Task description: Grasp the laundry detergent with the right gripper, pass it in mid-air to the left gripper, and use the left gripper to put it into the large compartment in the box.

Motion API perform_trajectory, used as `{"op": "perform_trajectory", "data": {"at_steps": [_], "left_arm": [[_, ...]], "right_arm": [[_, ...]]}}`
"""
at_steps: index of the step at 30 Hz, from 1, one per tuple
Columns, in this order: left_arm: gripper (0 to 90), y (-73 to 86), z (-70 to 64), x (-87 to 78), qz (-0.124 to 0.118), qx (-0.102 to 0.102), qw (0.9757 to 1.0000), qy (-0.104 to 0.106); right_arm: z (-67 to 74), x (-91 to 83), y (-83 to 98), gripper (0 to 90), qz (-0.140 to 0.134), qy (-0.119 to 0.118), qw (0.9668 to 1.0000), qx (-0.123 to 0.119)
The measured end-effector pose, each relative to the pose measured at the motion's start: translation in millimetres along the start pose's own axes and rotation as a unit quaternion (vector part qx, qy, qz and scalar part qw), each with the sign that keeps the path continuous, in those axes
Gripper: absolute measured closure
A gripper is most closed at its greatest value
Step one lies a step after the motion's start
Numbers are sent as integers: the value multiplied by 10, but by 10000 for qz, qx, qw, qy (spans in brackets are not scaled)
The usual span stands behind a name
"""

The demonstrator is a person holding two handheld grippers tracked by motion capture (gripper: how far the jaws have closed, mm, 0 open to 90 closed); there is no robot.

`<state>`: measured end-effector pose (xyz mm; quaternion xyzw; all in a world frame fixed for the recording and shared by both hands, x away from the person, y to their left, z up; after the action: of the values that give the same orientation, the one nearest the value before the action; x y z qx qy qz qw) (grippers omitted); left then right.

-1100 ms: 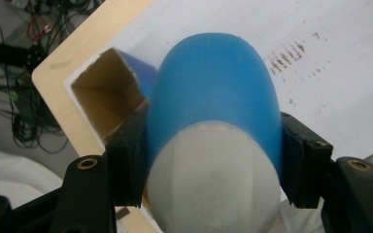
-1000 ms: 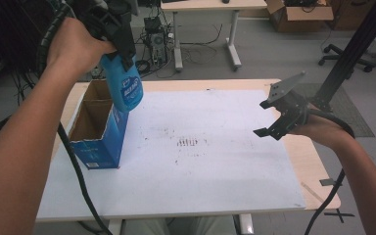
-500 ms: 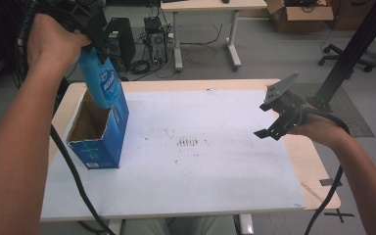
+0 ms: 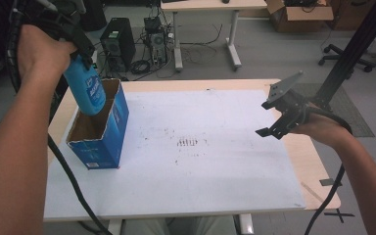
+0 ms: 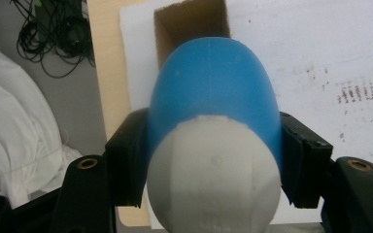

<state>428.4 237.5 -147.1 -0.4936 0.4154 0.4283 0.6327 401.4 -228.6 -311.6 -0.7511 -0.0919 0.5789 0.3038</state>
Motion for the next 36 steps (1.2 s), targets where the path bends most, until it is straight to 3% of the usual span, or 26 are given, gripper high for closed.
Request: {"op": "perform_trajectory", "data": {"at_steps": [14,27,36], "left_arm": [[383,145,57,427,90,-120,9998,102],[383,293,81,864,211,-5,9997,157],[383,375,56,1124,253,-31,9994,215]], "right_arm": [[-3,-29,60,55,-41,90,9999,71],[17,-15,93,59,-15,45,9999,107],[28,-11,102,58,7,39,9999,107]]}}
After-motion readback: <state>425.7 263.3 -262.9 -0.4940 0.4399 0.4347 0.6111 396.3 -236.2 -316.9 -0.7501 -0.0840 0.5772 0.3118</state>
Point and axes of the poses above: each handheld gripper's, and its own axes: x roughly forward along the jaws, y roughly out of its underside, z roughly to its left, the point moved 7 cm from there along x, roughly forward along the jaws, and after that the axes turned 1 degree about y, right-handed, at the moved point
